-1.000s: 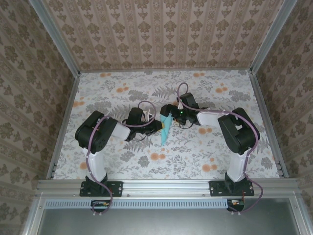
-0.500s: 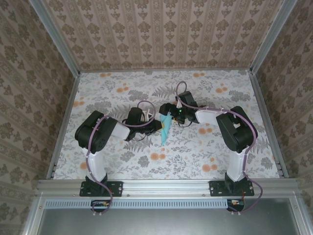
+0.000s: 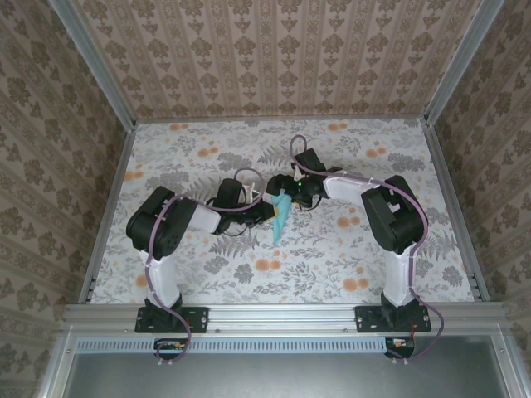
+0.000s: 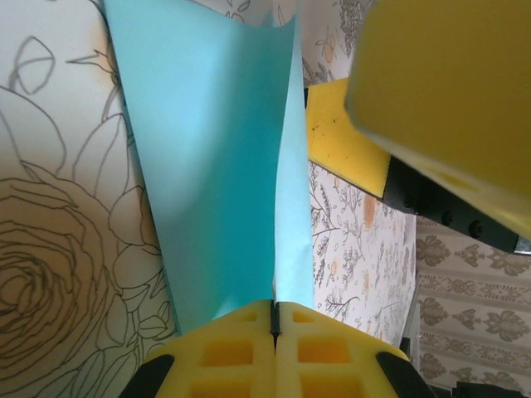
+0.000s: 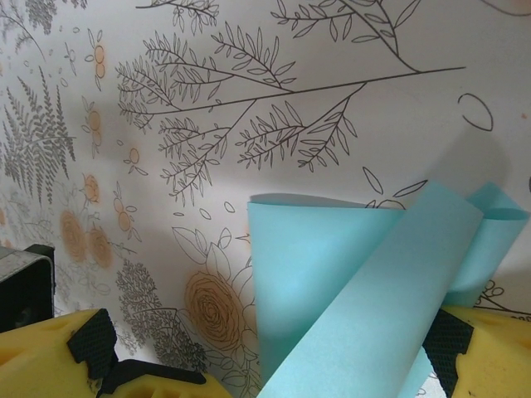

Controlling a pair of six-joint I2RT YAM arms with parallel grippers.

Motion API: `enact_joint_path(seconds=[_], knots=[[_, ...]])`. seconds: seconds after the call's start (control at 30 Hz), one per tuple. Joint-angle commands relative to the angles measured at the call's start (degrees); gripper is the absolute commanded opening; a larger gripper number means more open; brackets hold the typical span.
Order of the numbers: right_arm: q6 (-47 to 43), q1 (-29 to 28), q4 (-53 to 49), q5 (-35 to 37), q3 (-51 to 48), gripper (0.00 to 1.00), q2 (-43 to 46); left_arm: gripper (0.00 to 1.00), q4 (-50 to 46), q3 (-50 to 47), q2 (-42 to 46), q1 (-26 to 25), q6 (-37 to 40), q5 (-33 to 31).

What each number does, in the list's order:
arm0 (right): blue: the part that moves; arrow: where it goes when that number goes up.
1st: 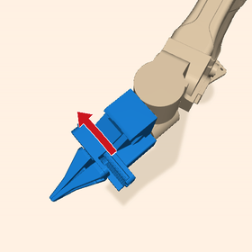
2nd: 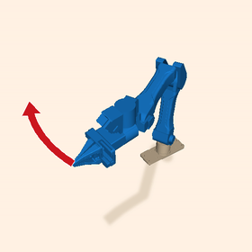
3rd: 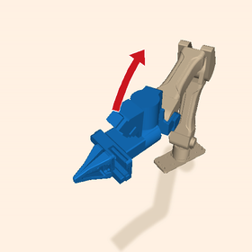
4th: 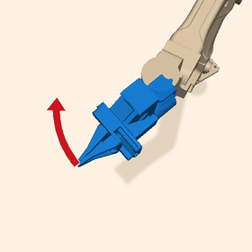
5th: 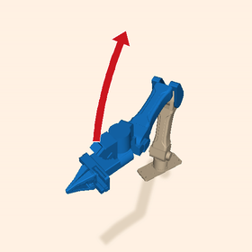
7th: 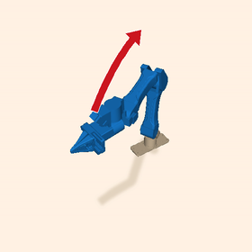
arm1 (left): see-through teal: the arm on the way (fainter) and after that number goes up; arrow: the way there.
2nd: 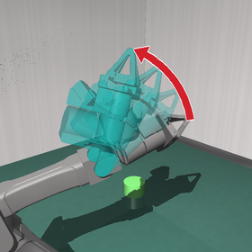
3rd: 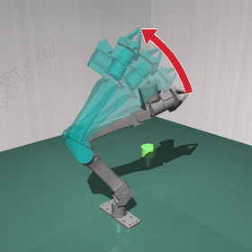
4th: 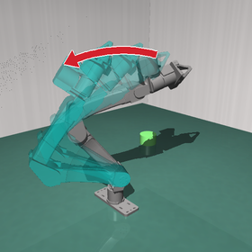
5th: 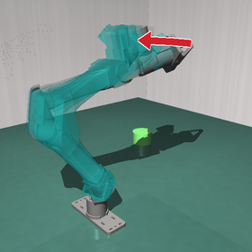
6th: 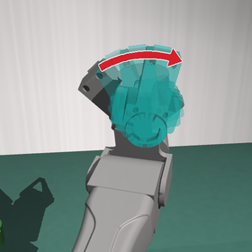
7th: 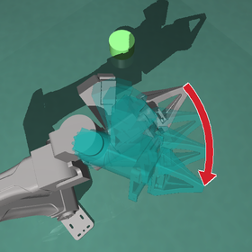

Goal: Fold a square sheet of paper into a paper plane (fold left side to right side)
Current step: Fold the wing for the fifth time at the center of the table.

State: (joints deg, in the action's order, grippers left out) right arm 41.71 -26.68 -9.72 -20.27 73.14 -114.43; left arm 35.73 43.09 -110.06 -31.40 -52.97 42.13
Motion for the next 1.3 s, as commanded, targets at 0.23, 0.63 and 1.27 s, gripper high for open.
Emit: enact_joint_path(seconds=[0.23, 0.63, 1.27], knots=[[-1.81, -0.74, -8.37, 3.75, -0.46, 1.00, -3.36, 0.00, -10.35, 4.09, 2.13, 0.55, 9.33, 1.03], [-1.77, -0.92, -8.43, 4.01, -0.57, 1.00, -3.50, 0.00, -11.05, 5.31, 3.10, 0.99, 11.24, 0.32], [-1.81, -1.15, -8.50, 3.75, -0.55, 1.00, -3.82, 0.00, -12.67, 5.87, 0.82, 1.60, 11.93, -0.53]])
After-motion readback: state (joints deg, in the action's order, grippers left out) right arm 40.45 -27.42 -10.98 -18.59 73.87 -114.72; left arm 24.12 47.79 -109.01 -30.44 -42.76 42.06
